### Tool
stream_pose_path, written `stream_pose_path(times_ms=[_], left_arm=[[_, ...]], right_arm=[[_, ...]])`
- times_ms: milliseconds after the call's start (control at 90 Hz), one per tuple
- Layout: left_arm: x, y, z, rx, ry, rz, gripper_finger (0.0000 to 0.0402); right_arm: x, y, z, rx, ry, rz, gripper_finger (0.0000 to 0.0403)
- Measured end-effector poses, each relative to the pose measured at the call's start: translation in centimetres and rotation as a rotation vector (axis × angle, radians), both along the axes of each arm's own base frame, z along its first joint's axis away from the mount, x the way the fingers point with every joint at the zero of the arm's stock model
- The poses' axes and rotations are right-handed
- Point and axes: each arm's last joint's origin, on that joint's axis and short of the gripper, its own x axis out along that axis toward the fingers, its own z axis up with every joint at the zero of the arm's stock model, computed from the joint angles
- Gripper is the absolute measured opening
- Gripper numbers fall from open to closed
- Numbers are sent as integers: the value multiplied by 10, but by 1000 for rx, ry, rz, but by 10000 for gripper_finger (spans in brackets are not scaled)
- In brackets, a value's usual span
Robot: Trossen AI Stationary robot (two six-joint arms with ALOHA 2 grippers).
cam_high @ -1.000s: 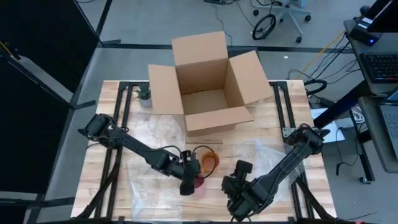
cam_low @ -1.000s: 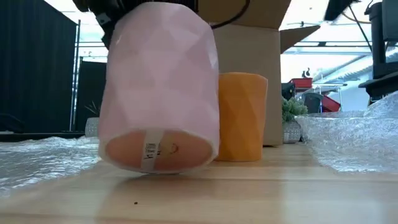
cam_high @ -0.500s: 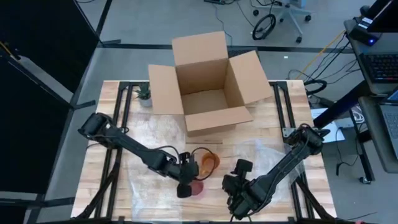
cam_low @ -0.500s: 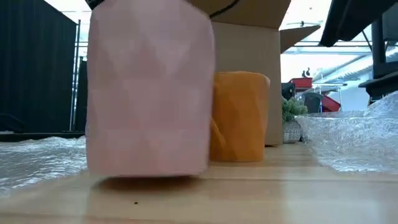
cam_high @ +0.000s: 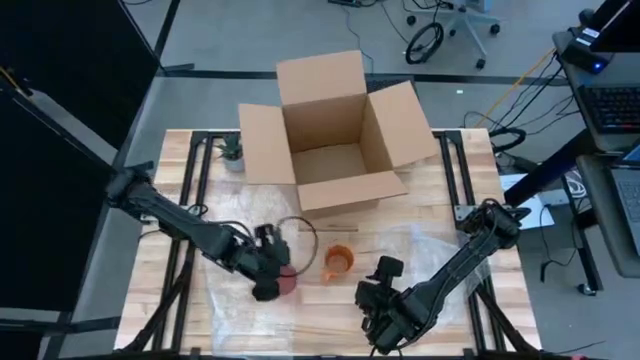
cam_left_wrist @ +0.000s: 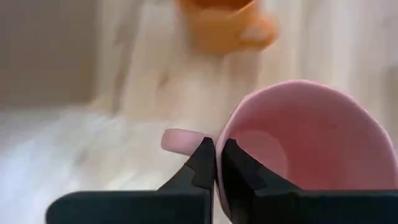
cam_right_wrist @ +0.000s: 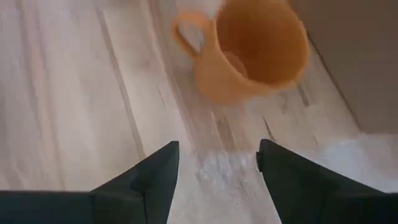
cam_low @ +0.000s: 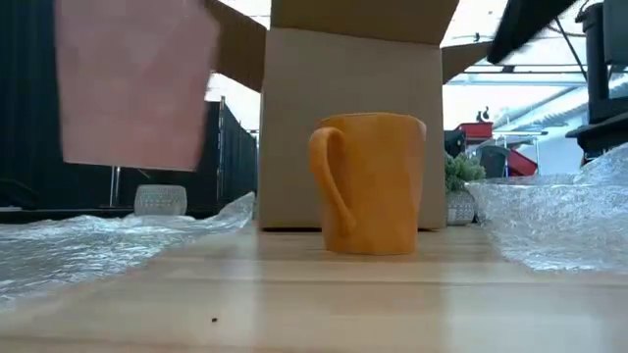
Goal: Wrap mug
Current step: Wrap the pink mug with transparent bubble wrap
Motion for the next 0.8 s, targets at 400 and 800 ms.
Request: stream_pose_path(times_ms=[400, 800], left_arm=[[-72, 49, -45, 66, 67, 89, 0], [-78, 56, -59, 33, 115, 98, 72]], right_arm=[[31, -13, -48, 143, -211, 41, 205], [39, -20, -47, 130, -222, 55, 205]])
